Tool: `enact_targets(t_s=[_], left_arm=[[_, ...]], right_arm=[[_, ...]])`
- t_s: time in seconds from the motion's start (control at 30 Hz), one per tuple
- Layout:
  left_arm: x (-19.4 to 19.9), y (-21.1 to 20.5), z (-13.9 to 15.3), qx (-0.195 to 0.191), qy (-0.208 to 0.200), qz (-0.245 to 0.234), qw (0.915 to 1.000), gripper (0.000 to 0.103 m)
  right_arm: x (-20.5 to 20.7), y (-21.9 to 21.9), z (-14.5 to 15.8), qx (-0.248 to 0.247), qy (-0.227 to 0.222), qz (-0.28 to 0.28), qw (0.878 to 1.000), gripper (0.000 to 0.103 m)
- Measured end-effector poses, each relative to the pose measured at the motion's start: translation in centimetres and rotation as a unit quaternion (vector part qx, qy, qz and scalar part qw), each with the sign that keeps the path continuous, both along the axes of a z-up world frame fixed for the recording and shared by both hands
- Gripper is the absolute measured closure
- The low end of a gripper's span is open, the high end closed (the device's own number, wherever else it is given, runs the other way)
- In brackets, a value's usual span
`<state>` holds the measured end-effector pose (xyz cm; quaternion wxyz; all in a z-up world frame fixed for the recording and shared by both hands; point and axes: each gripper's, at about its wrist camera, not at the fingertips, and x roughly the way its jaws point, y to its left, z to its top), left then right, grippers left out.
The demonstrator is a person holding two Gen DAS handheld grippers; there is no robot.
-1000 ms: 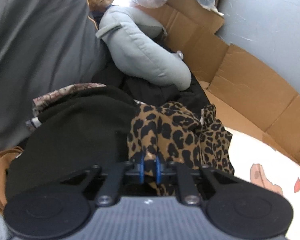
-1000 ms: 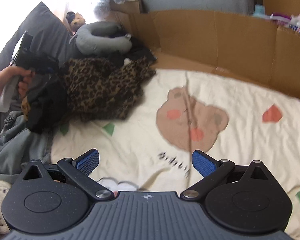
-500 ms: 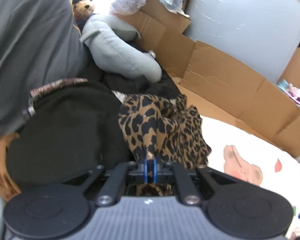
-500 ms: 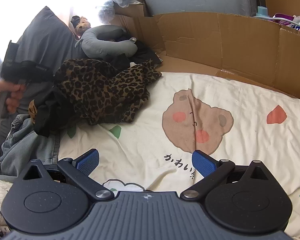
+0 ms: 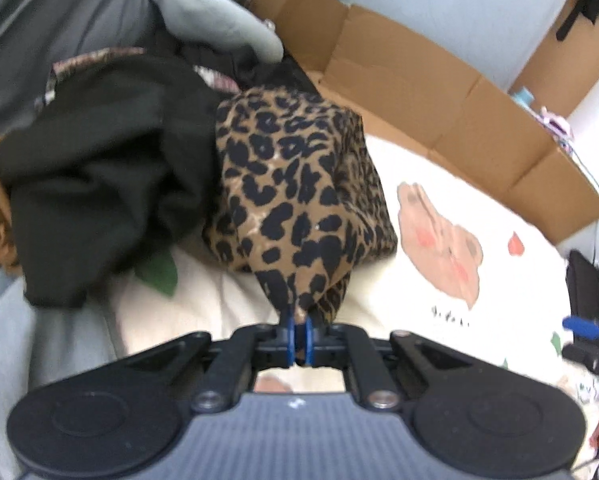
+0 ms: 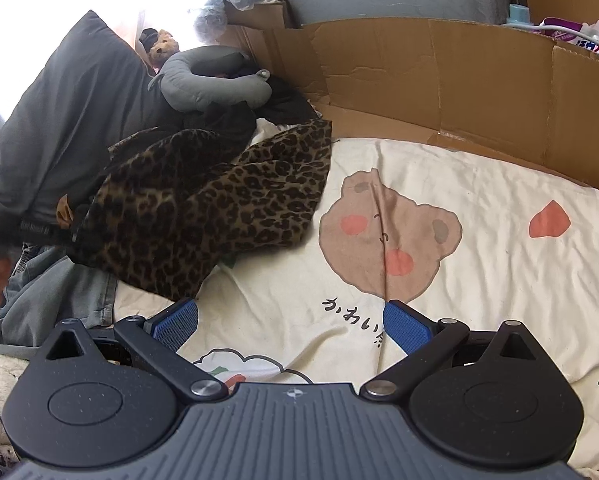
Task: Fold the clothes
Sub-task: 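Grasp the leopard-print garment with the left tool and pull it onto the sheet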
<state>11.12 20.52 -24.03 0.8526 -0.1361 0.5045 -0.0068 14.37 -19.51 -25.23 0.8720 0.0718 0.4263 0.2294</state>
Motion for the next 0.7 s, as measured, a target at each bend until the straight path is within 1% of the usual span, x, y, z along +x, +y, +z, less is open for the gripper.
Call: enact_targets(t_s=[0.17, 0.33, 0.5, 0.7], left_arm=[[-2.2, -0.5, -1.2, -0.001, 0.029, -0.014, 0.9995, 0.098], [-4.9, -0.3, -2.9, -0.008, 0.072, -0.016, 0.9973, 0.098], [-8.7, 0.2, -4.6, -0.008, 0.118, -0.007, 0.993, 0.098], [-11.9, 1.2, -6.2, 0.003, 0.162, 0.002, 0.9868, 0.098]], right_arm=[[0.0, -0.2, -0.4, 0.0, 0.003, -0.001, 1.0, 0.002], [0.2, -0.1, -0.9, 0.003, 0.006, 0.001, 1.0, 0.002], [0.4, 0.1, -1.5, 0.0, 0.013, 0.007, 1.0, 0.002], [0.4, 0.3, -2.2, -0.004, 0.02, 0.01, 1.0, 0.002]])
